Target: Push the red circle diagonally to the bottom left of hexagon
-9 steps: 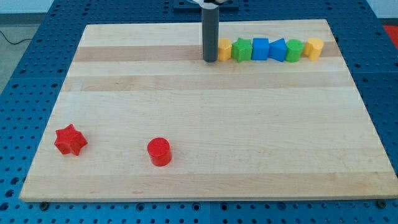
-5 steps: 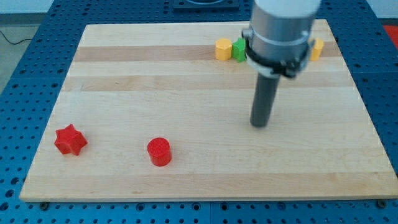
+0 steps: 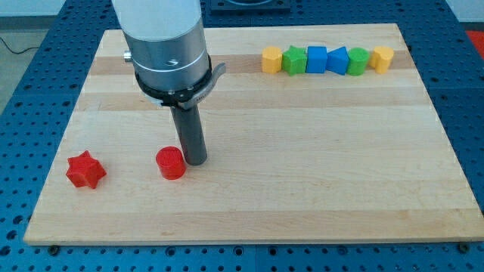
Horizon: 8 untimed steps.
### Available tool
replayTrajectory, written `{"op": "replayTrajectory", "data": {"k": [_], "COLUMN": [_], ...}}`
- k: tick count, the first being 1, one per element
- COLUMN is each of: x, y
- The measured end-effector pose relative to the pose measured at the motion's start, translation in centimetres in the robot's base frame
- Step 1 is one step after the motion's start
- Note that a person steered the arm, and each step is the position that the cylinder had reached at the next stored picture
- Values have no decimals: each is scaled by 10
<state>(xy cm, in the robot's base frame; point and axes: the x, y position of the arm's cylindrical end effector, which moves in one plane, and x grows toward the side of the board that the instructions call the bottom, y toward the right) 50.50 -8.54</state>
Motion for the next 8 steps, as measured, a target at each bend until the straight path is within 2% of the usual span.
{"op": "replayTrajectory", "data": {"k": [4,5,6,7,8], "x": [5,24,62,72,28], "y": [-10,-14,-15,-52,-72]}}
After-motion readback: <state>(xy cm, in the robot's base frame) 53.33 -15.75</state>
